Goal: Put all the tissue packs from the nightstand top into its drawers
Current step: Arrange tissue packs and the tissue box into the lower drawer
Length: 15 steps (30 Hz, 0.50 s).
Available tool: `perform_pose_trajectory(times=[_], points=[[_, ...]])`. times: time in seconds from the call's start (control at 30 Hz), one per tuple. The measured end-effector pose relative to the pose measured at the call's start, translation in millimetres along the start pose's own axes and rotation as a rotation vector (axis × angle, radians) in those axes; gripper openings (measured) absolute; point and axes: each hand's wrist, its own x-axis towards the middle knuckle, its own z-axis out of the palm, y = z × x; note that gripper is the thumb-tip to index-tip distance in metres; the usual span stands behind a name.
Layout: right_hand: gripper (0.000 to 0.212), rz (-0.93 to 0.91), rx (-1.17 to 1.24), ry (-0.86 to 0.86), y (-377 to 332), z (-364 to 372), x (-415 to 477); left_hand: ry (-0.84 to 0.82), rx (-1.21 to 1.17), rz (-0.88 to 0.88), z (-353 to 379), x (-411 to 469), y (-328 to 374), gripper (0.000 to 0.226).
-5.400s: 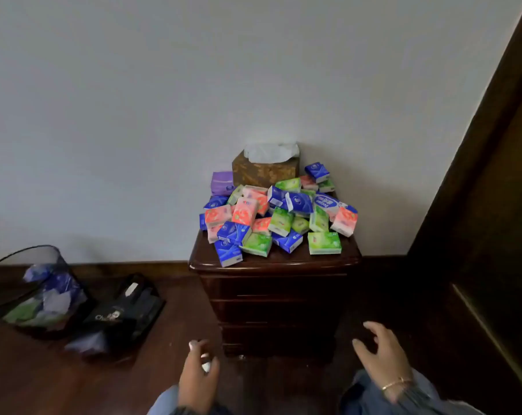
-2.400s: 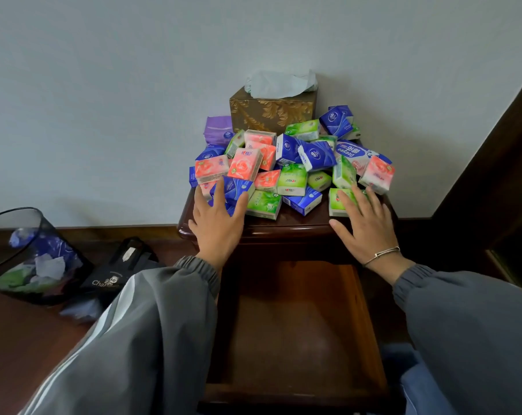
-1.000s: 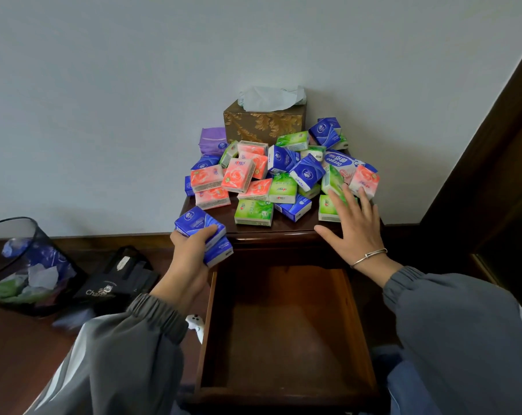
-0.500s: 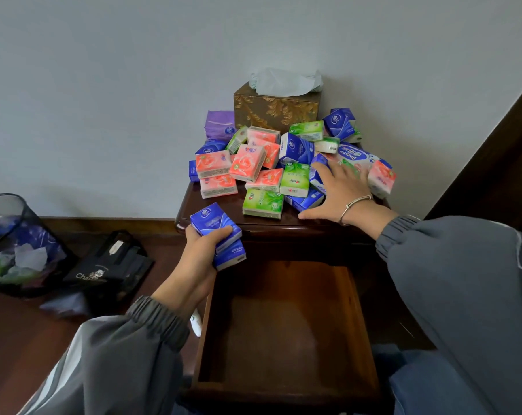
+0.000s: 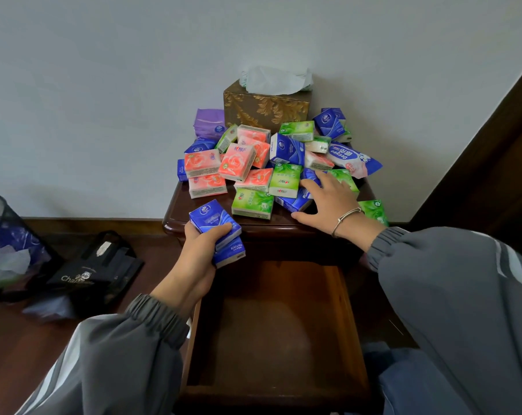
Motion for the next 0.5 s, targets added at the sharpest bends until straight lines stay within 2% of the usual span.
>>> perform_pose_trajectory(times=[0.3,0.5], points=[[0.063,-0.054,0.065,0.001,0,0,-12,-0.014,0.006,-0.020,10,-8,-1,0.051],[0.074,-0.069,-0.005,0.005,4,-6,-9,-0.009,0.020,-0.033,15,-10,-2,0.050]])
